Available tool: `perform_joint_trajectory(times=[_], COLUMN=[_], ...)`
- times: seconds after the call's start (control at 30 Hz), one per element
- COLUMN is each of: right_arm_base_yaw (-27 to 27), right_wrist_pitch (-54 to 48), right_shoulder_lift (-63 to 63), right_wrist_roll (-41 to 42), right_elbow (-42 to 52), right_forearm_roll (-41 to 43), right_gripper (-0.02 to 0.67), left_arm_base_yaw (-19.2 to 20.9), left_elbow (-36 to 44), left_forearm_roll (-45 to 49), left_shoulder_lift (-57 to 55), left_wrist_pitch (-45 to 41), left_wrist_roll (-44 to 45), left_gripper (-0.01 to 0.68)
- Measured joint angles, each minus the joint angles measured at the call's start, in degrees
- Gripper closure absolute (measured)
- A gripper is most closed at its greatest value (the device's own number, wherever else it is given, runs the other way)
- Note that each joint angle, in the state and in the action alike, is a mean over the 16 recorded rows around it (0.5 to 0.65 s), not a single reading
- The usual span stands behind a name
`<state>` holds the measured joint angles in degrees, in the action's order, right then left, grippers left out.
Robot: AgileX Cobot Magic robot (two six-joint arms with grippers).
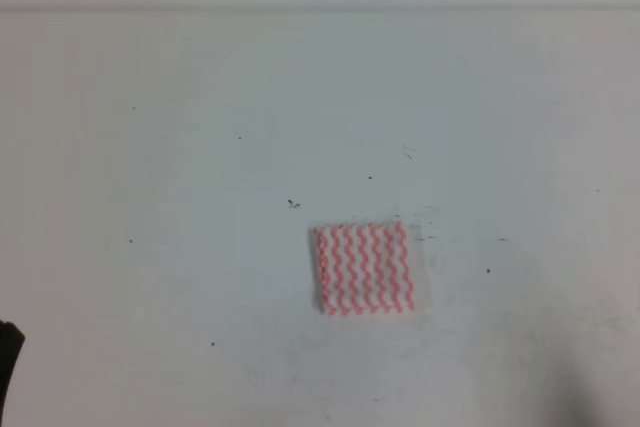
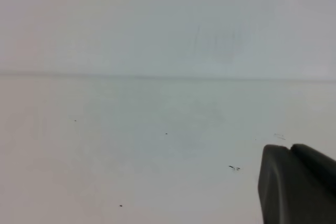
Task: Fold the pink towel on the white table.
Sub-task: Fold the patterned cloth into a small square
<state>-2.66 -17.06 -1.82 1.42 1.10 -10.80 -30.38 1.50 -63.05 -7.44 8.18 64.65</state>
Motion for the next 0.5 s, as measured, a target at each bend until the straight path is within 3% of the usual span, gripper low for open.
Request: perform_joint_trajectory(times=[0.27,0.5], right_arm_base_yaw=[0.00,0.00], right_wrist_pitch=[-0.07,-0.07], right_shoulder_lift=[0.00,0.00], right_wrist_roll=[0.04,0.11], right_elbow=[0.00,0.00], right_forearm_roll=[-0.01,-0.05], right_gripper=[0.666,0.666], left_arm_base_yaw=[0.58,5.88], left_elbow=[0.00,0.00], left_forearm_roll=[2.93,19.29], left_shoulder_lift=[-0.31,0.80], left_wrist_pitch=[0.91,-2.18], left_wrist_roll=[-2.01,-18.20], left_gripper=[0.675,0.675])
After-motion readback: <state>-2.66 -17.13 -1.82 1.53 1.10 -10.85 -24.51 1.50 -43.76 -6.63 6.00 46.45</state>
